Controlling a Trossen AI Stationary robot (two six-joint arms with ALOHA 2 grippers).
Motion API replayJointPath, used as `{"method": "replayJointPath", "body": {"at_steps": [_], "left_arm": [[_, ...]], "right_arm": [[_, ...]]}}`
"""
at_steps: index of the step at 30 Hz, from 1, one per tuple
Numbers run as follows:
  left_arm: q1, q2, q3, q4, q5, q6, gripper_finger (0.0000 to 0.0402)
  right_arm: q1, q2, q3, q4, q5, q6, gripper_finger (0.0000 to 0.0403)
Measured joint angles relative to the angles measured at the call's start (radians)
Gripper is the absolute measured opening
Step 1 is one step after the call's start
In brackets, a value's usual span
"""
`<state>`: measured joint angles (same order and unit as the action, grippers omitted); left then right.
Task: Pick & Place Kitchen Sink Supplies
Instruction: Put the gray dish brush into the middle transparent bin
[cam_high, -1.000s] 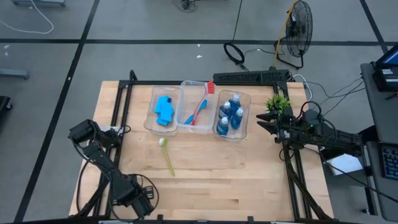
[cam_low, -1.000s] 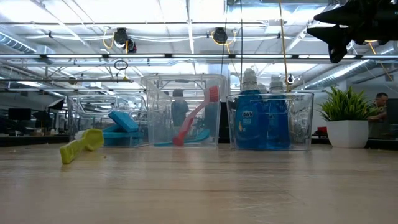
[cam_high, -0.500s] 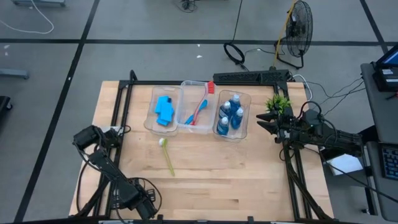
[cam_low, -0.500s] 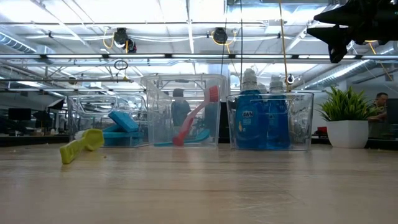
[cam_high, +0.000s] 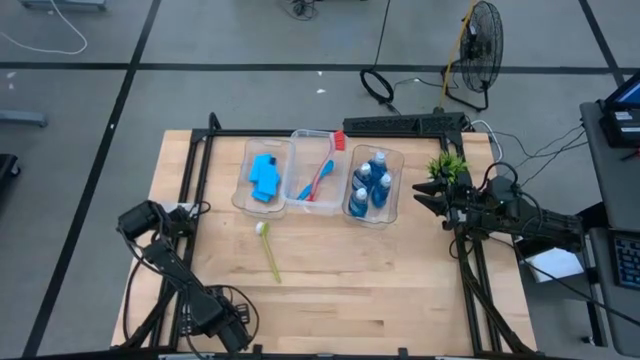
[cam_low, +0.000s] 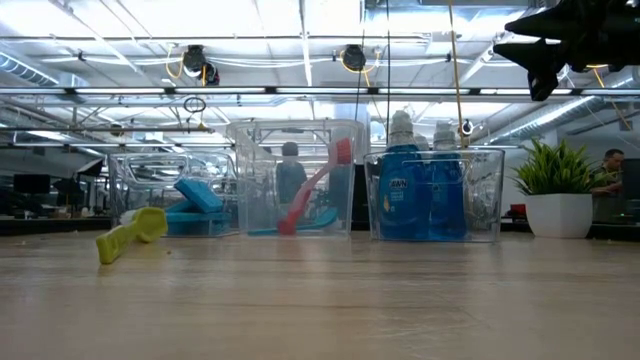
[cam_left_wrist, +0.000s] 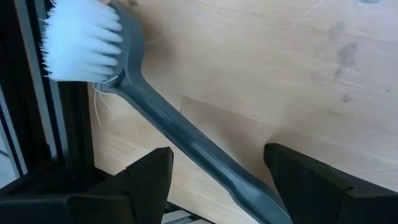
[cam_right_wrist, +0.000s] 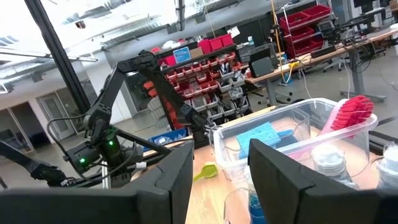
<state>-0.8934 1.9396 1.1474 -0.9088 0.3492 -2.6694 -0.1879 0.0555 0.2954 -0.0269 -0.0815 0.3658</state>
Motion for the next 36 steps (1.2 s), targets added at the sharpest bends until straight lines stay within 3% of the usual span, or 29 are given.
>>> {"method": "replayJointPath", "body": {"at_steps": [9, 27, 36], "left_arm": [[-0.003, -0.003, -0.008, 0.025, -0.089, 0.006, 0.0255], [0.001, -0.017, -0.013, 0.031, -0.214, 0.045, 0.0062], [0.014, -0.060, -0.027, -0.063, -0.368, 0.069, 0.0070]], "right_arm": [[0.000, 0.000, 0.000, 0.000, -0.001, 0.015, 0.0141], [0.000, 0.000, 0.000, 0.000, -0.001, 0.024, 0.0141], [0.000, 0.000, 0.000, 0.000, -0.001, 0.042, 0.0141]]}}
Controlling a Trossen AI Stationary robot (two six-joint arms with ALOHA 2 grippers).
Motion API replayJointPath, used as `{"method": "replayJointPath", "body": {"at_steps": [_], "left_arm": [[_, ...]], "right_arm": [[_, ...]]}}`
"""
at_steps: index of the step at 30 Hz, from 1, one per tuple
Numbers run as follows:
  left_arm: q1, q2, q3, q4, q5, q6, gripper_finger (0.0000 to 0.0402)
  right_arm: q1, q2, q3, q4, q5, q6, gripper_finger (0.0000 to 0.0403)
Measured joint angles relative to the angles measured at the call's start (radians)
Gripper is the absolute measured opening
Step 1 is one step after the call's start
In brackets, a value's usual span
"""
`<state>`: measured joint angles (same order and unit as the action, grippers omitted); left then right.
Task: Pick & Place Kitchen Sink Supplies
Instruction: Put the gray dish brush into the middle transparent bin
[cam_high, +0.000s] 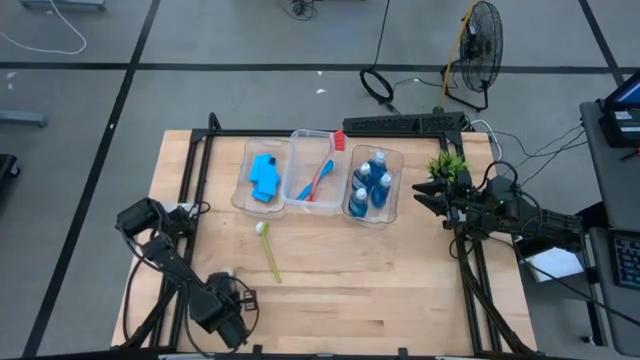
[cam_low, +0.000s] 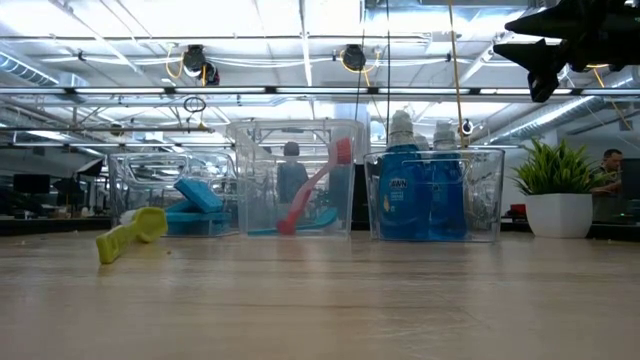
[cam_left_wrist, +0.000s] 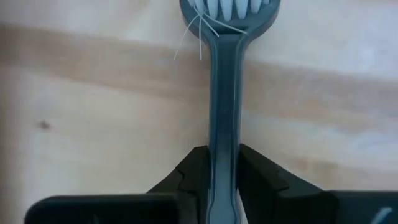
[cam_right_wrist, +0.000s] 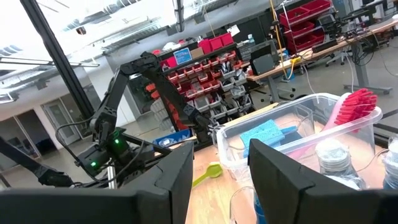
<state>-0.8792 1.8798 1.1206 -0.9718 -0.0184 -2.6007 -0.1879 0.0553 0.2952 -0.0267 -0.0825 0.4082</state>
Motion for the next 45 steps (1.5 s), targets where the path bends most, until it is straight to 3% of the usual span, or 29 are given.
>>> {"method": "replayJointPath", "body": {"at_steps": [8, 18, 23, 29, 33, 38, 45], "left_arm": [[0.072, -0.047, -0.004, -0.071, -0.203, 0.058, 0.0059], [0.146, -0.154, -0.004, -0.108, -0.280, 0.217, 0.0059], [0.148, -0.260, -0.002, -0.104, -0.493, 0.327, 0.0059], [0.145, -0.405, -0.001, -0.021, -0.775, 0.613, 0.0059], [0.146, -0.481, 0.000, 0.107, -0.903, 0.862, 0.0059], [0.148, -0.541, 0.000, 0.247, -0.976, 1.100, 0.0059], [0.186, -0.575, 0.001, 0.424, -0.980, 1.350, 0.0059]], "right_arm": [[0.000, 0.000, 0.000, 0.000, 0.000, 0.000, 0.0141], [0.000, 0.000, 0.000, 0.000, 0.000, 0.000, 0.0141], [0.000, 0.000, 0.000, 0.000, 0.000, 0.000, 0.0141], [0.000, 0.000, 0.000, 0.000, 0.000, 0.000, 0.0141], [0.000, 0.000, 0.000, 0.000, 0.000, -0.003, 0.0141], [0.000, 0.000, 0.000, 0.000, 0.000, -0.008, 0.0141], [0.000, 0.000, 0.000, 0.000, 0.000, -0.008, 0.0141]]}}
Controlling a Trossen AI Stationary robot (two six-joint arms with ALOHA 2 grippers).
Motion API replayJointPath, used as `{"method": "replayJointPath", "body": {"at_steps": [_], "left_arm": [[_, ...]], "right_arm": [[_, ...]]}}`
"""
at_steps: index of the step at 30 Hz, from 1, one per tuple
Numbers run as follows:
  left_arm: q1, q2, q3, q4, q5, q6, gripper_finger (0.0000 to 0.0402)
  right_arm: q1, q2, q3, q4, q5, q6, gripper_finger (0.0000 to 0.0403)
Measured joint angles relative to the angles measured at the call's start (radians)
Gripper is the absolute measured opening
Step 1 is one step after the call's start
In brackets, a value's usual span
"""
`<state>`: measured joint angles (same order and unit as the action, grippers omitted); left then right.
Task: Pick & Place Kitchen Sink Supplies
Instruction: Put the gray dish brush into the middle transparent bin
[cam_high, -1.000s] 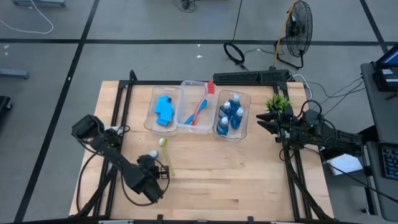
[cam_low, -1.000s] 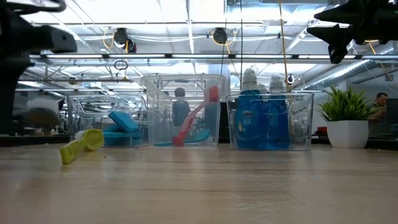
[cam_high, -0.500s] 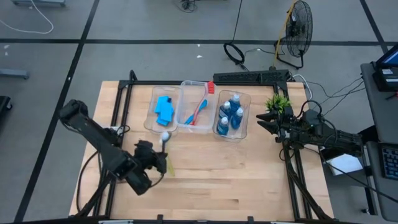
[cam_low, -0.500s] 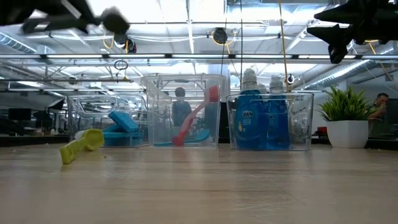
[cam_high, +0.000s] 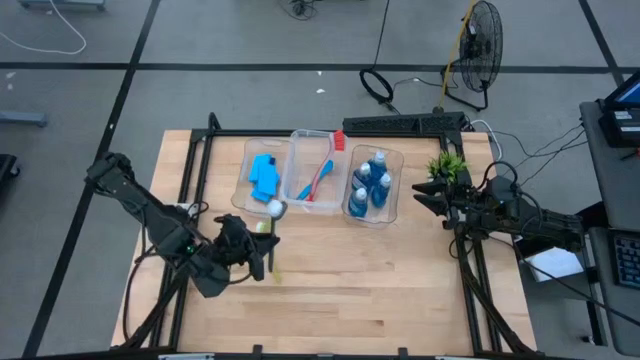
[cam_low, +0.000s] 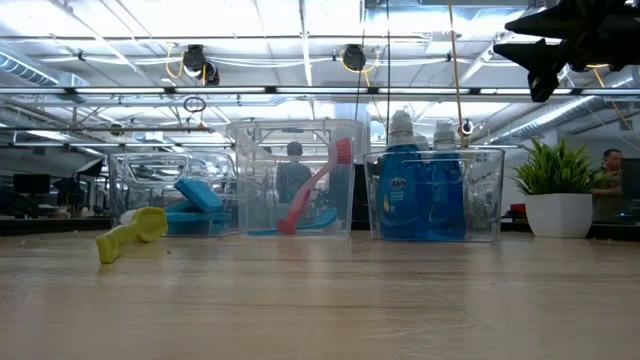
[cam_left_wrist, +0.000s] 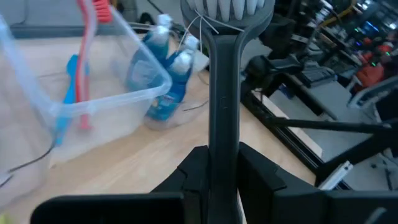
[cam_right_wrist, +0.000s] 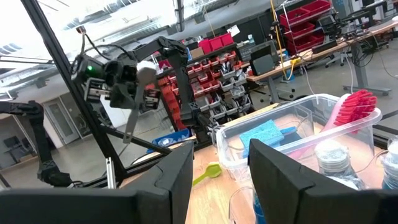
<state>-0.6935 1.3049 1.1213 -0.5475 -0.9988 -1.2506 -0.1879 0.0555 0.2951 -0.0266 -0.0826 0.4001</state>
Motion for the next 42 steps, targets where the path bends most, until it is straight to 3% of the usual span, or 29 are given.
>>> {"method": "replayJointPath", "body": {"at_steps": [4, 13, 22, 33, 36, 42], "left_arm": [[0.032, 0.002, 0.000, 0.098, 0.045, 0.136, 0.0059], [0.137, 0.001, 0.000, 0.168, 0.193, 0.281, 0.0059], [0.231, -0.010, 0.000, 0.202, 0.237, 0.395, 0.0059], [0.518, -0.050, 0.001, 0.295, 0.454, 0.697, 0.0059], [0.597, -0.033, 0.001, 0.291, 0.422, 0.720, 0.0059], [0.684, -0.030, 0.000, 0.279, 0.215, 0.764, 0.0059]], "right_arm": [[0.000, 0.000, 0.000, 0.000, 0.000, 0.000, 0.0141], [0.000, 0.000, 0.000, 0.000, 0.000, 0.000, 0.0141], [0.000, 0.000, 0.000, 0.000, 0.003, 0.000, 0.0141], [0.000, 0.000, 0.000, 0.000, 0.003, 0.000, 0.0141], [0.000, 0.000, 0.000, 0.000, 0.003, 0.000, 0.0141], [0.000, 0.000, 0.000, 0.000, 0.003, 0.007, 0.0141]]}}
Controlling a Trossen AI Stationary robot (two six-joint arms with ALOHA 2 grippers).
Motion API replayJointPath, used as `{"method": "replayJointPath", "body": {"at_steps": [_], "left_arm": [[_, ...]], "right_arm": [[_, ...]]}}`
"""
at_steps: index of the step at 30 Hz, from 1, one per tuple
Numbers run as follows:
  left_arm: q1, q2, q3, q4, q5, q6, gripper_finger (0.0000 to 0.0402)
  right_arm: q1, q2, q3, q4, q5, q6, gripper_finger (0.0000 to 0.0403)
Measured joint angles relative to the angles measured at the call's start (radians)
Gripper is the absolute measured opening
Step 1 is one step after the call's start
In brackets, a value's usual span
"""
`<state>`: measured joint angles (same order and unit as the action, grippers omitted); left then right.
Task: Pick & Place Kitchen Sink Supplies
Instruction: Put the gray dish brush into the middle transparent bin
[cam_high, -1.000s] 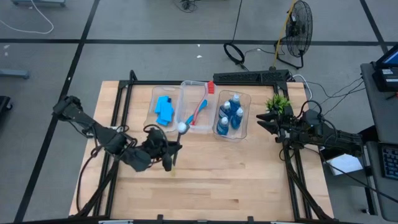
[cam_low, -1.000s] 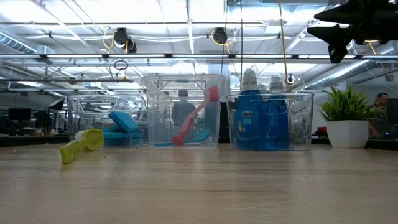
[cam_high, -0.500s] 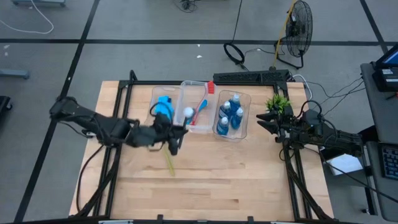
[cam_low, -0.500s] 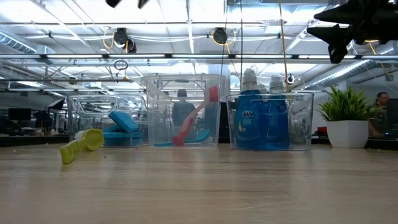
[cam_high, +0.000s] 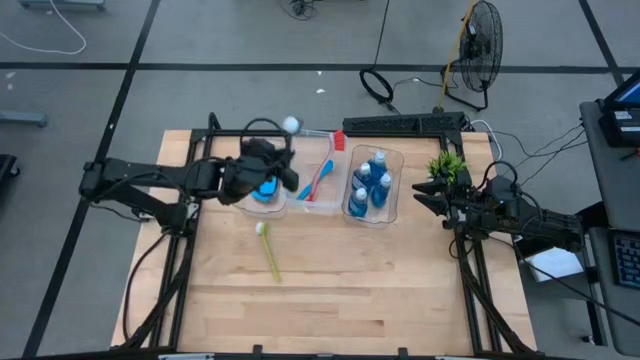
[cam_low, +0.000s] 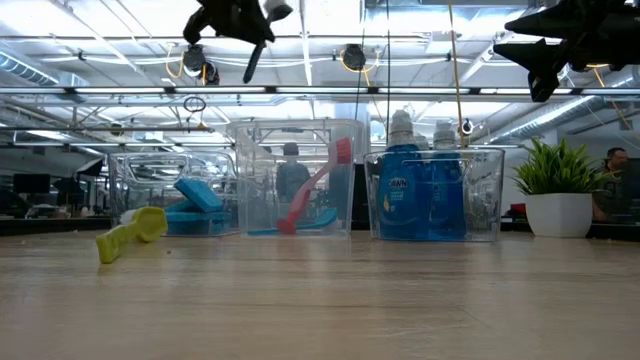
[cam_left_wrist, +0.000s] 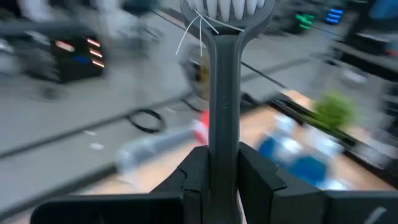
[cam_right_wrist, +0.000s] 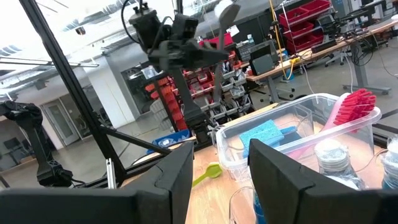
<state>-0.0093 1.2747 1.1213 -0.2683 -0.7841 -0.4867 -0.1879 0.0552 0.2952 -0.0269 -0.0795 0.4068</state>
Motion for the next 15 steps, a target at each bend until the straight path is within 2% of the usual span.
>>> {"method": "replayJointPath", "body": {"at_steps": [3, 5, 10, 15], "left_arm": [[0.024, 0.002, 0.000, 0.026, -0.090, 0.058, 0.0059], [0.044, 0.011, 0.000, 0.073, -0.102, 0.091, 0.0059], [0.097, 0.069, 0.000, 0.185, -0.029, 0.140, 0.0059], [0.158, 0.151, 0.000, 0.196, 0.004, 0.063, 0.0059]], "right_arm": [[0.000, 0.000, 0.000, 0.000, 0.000, 0.000, 0.0141], [0.000, 0.000, 0.000, 0.000, 0.000, 0.000, 0.0141], [0.000, 0.000, 0.000, 0.000, 0.000, 0.000, 0.0141], [0.000, 0.000, 0.000, 0.000, 0.000, 0.000, 0.0141]]}}
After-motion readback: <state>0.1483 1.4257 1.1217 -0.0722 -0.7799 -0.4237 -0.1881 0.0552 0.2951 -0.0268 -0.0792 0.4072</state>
